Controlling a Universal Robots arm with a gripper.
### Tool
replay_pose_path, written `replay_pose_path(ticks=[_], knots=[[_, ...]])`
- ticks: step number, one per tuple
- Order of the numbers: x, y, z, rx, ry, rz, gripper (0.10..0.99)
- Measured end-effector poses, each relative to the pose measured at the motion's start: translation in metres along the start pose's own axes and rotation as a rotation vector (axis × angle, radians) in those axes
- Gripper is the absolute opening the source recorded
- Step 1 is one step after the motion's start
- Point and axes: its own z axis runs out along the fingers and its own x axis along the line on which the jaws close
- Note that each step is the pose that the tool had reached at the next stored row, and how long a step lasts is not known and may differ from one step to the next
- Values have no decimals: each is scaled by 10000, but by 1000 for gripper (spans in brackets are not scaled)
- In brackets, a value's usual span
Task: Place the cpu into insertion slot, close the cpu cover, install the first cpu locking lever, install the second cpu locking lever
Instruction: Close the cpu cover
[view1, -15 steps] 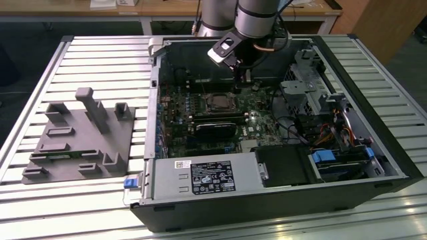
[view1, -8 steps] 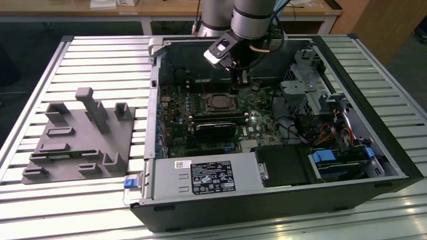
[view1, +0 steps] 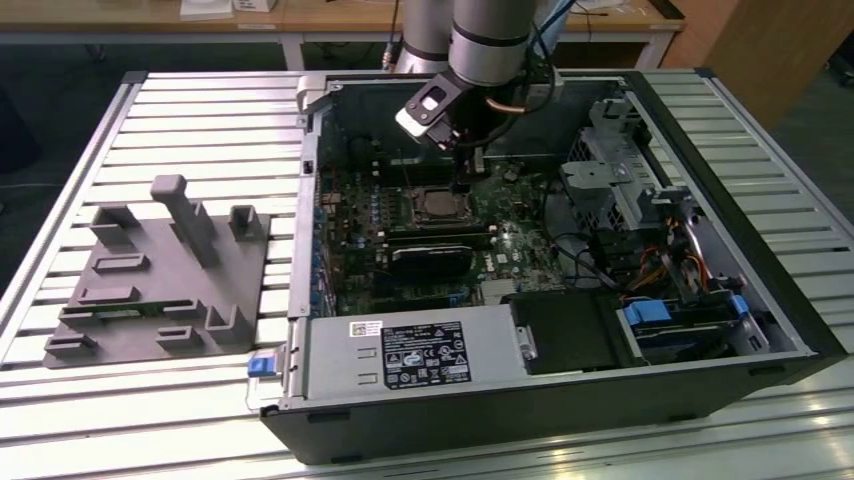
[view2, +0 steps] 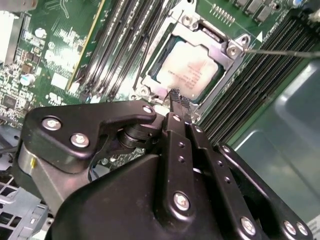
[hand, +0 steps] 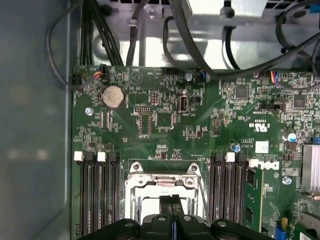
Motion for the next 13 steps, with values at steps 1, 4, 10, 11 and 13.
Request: replay_pose_path(ticks=[1,4,10,11,13], knots=[[-1,-17,9,-28,4,-5,114],[-1,-84,27,-99,12,-17,114],[1,-235,65,-281,29,-27,114],[1,-254,72,-327,34,-31,114],[2,-286,86,-424,52,-36,114]])
